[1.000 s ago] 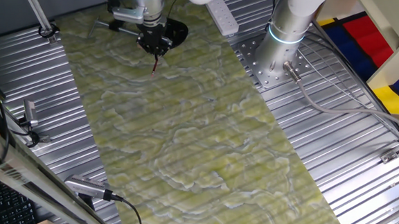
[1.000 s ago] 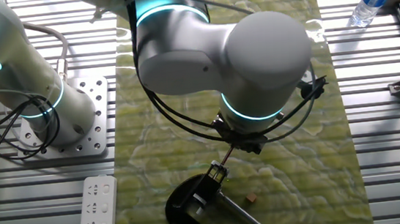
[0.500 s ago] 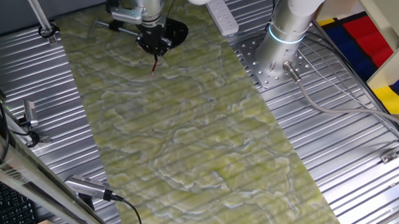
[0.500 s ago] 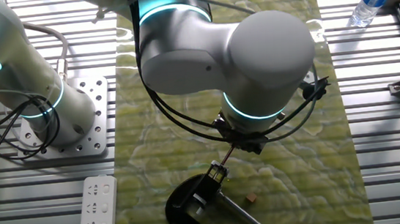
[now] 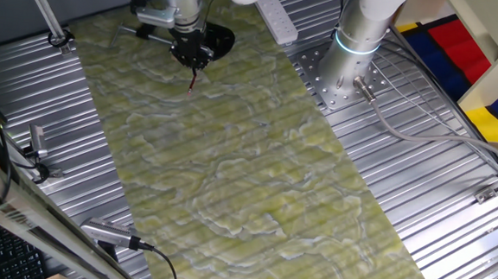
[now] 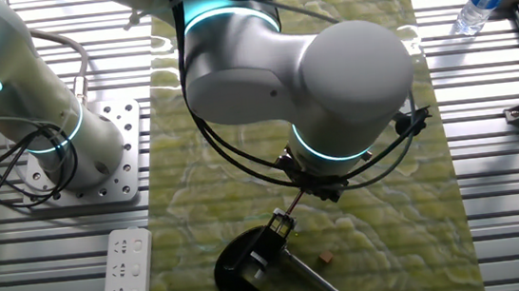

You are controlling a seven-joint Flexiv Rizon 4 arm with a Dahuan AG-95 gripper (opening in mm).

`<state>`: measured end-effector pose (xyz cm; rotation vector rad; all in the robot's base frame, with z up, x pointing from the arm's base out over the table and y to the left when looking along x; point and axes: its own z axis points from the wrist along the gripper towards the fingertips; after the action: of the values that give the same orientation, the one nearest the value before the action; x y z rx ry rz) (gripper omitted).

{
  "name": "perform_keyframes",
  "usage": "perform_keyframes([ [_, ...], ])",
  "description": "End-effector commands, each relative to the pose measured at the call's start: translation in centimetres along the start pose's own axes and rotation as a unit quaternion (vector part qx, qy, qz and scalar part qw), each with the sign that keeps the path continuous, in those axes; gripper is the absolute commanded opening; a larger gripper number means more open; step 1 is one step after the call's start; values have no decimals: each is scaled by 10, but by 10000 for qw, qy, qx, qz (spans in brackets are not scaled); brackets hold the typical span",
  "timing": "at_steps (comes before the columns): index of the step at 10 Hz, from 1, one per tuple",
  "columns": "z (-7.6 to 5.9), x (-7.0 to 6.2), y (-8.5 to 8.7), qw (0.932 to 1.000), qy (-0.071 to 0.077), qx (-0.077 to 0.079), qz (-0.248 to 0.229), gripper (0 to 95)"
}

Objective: Insert the pencil into the pencil sharpener

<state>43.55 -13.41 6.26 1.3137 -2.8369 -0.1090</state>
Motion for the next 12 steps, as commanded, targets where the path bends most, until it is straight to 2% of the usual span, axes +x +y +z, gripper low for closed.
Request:
perform_keyframes([
  [1, 0, 0, 1, 10000, 9, -15, 71, 0],
  [3, 0, 0, 1, 9999, 110, -47, 111, 0],
  [5, 0, 0, 1, 9995, 231, -144, 134, 0],
  [12, 0, 0, 1, 9991, 290, -167, 247, 0],
])
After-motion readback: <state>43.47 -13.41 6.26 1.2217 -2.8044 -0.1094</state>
